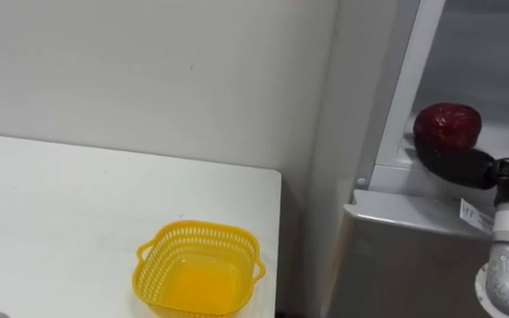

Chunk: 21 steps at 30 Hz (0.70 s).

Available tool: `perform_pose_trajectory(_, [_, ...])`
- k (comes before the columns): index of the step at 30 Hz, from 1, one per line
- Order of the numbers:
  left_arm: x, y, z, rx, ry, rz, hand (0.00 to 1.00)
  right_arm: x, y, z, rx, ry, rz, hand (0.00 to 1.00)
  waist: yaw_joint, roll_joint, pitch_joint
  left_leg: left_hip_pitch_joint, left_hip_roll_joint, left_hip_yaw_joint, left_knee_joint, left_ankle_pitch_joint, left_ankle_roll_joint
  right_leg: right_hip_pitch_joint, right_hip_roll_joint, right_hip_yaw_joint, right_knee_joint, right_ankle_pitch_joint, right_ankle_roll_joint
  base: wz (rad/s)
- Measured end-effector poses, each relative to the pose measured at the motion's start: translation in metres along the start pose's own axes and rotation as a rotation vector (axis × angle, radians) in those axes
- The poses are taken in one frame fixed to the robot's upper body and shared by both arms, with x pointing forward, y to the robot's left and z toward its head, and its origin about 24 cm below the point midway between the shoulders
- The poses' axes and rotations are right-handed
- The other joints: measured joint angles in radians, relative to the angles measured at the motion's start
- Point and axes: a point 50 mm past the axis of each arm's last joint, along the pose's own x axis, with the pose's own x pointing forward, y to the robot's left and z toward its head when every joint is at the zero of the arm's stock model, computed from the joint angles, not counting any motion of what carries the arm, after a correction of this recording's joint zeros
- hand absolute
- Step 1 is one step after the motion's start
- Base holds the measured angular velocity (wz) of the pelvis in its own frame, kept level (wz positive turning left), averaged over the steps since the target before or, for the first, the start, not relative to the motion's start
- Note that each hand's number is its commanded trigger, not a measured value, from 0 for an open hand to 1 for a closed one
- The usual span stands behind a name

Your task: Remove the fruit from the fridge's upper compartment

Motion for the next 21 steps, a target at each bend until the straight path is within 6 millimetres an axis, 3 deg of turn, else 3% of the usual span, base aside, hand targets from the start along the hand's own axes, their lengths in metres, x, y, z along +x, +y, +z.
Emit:
perform_pose_trajectory(10, [-0.001, -0.003, -0.004, 0.015, 0.013, -0.042, 0.0, 0.003, 0.003, -0.01, 0.009, 0.055, 0.064, 0.0, 0.004, -0.008, -0.0015, -0.007, -0.003, -0.01, 0.016, 0.0, 0.0, 0.009, -0.004, -0.018, 0.001, 0.0, 0.0, 0.05])
perform_pose_trajectory(18, [-0.001, -0.003, -0.008, 0.016, 0.026, -0.049, 0.0, 0.009, 0.002, -0.018, 0.058, 0.124, 0.136, 0.0, -0.003, -0.032, -0.0064, -0.015, -0.003, -0.009, 0.02, 0.0, 0.0, 0.008, -0.005, -0.02, 0.003, 0.0, 0.0, 0.0])
perform_pose_trajectory(21, [-0.001, -0.001, -0.007, 0.017, 0.025, -0.043, 0.0, 0.013, -0.002, -0.02, 0.068, 0.134, 0.17, 0.0, -0.001, -0.038, -0.0044, -0.016, -0.004, -0.01, 0.02, 0.0, 0.0, 0.008, -0.006, -0.02, 0.003, 0.0, 0.0, 0.0])
